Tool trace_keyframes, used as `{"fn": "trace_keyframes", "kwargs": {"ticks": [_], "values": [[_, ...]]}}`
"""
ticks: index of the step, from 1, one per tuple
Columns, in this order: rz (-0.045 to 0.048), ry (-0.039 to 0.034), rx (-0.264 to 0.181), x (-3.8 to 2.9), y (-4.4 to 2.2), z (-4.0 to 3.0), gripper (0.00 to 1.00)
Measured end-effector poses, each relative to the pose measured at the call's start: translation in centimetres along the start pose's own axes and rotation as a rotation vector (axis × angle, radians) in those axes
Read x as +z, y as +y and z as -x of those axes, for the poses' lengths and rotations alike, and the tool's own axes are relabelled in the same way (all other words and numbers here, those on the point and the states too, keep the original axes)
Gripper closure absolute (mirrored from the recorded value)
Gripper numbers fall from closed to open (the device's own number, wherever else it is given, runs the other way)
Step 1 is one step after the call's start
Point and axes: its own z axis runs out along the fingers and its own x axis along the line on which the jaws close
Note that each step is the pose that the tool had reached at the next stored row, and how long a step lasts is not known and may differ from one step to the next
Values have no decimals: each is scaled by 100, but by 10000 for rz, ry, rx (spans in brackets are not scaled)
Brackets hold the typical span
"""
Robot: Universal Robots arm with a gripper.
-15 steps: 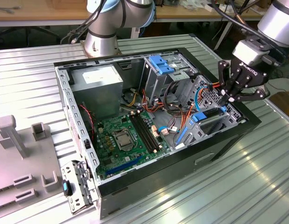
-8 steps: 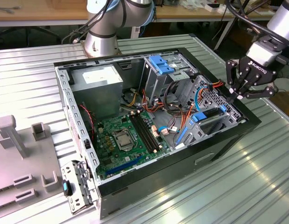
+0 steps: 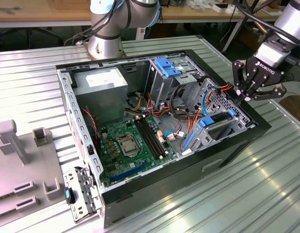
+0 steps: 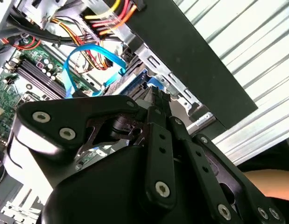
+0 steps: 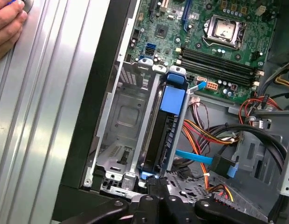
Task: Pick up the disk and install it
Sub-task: 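Insert the first disk wire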
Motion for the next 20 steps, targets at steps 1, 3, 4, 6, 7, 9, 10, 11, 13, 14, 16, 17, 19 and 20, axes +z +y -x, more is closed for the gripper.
{"fn": "trace_keyframes", "kwargs": {"ticks": [1,3,4,6,7,9,10,11,13,14,16,17,19,20], "values": [[0,-1,-39,1,-6,24,89],[2,0,-392,1,-17,61,89],[3,2,-587,1,-17,61,89],[6,5,-1083,0,-18,63,89],[8,6,-1469,0,-18,63,89],[9,7,-1809,0,-23,68,89],[10,8,-1903,0,-26,73,89],[10,8,-1965,0,-35,89,89],[11,8,-2018,0,-68,140,89],[11,8,-2037,0,-83,161,89],[12,10,-2070,0,-121,203,89],[16,21,-2070,1,-140,239,89],[34,67,-2070,1,-174,315,89],[46,100,-2069,2,-189,352,89]]}}
